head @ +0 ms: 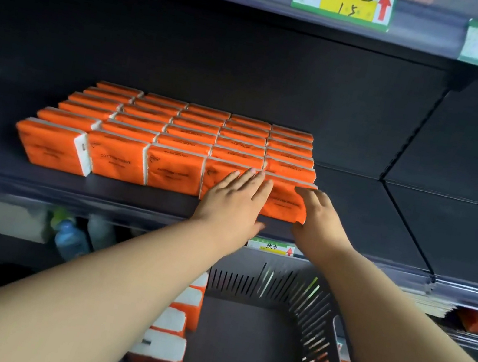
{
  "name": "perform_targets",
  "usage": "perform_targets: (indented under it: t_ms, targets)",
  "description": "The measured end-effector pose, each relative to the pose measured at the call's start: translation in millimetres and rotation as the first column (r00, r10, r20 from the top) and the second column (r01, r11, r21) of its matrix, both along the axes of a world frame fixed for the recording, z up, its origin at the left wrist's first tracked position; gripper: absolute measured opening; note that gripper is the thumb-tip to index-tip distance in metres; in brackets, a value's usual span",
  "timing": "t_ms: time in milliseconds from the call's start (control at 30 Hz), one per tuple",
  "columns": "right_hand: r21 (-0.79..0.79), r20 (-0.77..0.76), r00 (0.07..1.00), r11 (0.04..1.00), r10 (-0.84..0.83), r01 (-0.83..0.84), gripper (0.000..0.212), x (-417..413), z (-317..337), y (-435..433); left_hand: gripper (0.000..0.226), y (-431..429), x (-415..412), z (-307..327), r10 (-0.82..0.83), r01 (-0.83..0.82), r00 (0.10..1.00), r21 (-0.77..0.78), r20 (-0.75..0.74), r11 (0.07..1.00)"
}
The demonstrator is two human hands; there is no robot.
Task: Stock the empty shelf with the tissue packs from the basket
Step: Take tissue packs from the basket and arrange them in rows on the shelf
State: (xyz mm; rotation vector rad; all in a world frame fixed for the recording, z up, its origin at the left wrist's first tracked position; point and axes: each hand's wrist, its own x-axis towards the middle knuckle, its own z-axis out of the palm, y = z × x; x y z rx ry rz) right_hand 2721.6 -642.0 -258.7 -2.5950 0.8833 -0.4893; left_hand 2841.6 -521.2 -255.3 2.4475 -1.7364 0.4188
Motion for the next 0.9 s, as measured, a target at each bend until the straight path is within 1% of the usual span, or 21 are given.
perform_targets:
  t_ms: [100,233,400,500,700,833,900]
  targets:
    - [0.029,-0.049,0.997,0.998,0.057,-0.056,0.066,-3.7,-8.6,29.8,0.076,30.0,-3.7,-6.5,0.014,-0.014,1.0,0.041,-0.013,0.999]
    - [0.111,-0.122,0.985,0.988,0.124,-0.11,0.067,-7.9,-25.2,69.4,0.076,70.5,-9.2,-20.0,0.043,-0.039,0.998,0.105,-0.042,0.994]
    - [0.218,-0.198,0.964,0.967,0.179,-0.135,0.065,-17.6,-53.2,111.7,0.072,117.2,-7.9,-39.1,0.092,-0.072,0.99,0.179,-0.106,0.981]
    - [0.275,-0.241,0.953,0.954,0.186,-0.117,0.064,-21.0,-68.9,131.4,0.07,135.1,-2.3,-44.8,0.092,-0.057,0.984,0.218,-0.152,0.974]
    - [0.4,-0.297,0.935,0.914,0.194,-0.062,0.06,-14.8,-93.4,159.1,0.066,142.1,-1.4,-54.6,0.067,0.008,0.961,0.269,-0.267,0.963]
    - [0.444,-0.334,0.924,0.896,0.187,-0.021,0.06,-4.4,-109.4,170.6,0.061,145.1,-0.8,-63.3,0.091,0.031,0.933,0.331,-0.347,0.943]
    - [0.472,-0.352,0.918,0.881,0.183,0.005,0.06,0.7,-116.7,175.5,0.06,144.6,0.1,-64.4,0.074,0.072,0.922,0.355,-0.381,0.932]
